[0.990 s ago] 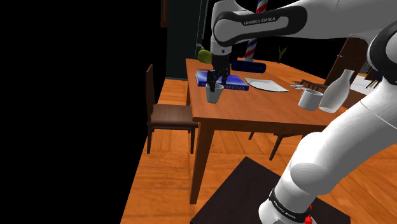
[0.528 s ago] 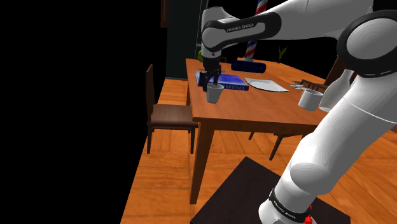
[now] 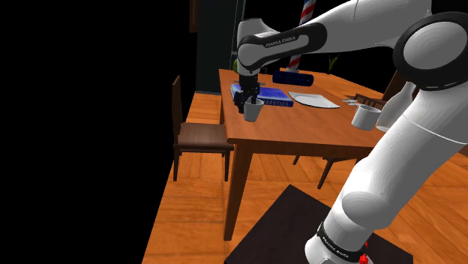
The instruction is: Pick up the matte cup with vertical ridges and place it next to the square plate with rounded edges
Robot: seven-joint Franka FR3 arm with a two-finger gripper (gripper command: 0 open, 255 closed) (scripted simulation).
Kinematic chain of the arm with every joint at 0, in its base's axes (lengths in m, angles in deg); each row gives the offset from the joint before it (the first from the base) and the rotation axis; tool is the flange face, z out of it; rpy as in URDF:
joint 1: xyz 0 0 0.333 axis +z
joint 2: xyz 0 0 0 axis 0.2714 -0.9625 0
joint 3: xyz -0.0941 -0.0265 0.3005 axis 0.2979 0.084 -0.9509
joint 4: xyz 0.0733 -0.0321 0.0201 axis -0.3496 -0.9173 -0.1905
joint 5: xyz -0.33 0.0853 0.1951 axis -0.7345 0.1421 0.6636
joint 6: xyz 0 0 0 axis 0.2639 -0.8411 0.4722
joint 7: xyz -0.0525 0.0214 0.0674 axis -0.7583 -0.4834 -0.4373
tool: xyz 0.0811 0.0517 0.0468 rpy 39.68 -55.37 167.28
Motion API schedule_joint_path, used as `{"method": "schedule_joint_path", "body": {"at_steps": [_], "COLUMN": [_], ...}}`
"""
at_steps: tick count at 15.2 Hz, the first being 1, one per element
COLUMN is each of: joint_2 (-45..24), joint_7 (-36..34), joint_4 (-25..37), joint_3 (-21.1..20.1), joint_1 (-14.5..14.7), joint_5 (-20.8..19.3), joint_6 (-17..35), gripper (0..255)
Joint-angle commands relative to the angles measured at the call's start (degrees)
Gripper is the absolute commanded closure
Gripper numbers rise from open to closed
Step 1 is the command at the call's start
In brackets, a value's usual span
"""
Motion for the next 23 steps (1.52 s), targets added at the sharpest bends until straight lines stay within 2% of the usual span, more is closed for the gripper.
{"method": "schedule_joint_path", "body": {"at_steps": [1, 4, 5, 14, 23], "joint_2": [-0.02, -0.01, -0.01, -0.02, 0.48], "joint_7": [-0.02, -0.02, -0.02, -0.02, 1.29], "joint_4": [-0.05, -0.05, -0.05, -0.05, 6.29], "joint_3": [0.00, 0.00, 0.00, 0.00, -0.23], "joint_1": [0.00, 0.00, 0.00, 0.00, 0.15], "joint_5": [0.00, 0.00, 0.00, 0.00, 0.44], "joint_6": [0.08, 0.07, 0.07, 0.08, -6.66], "gripper": [0, 0, 255, 255, 255]}}
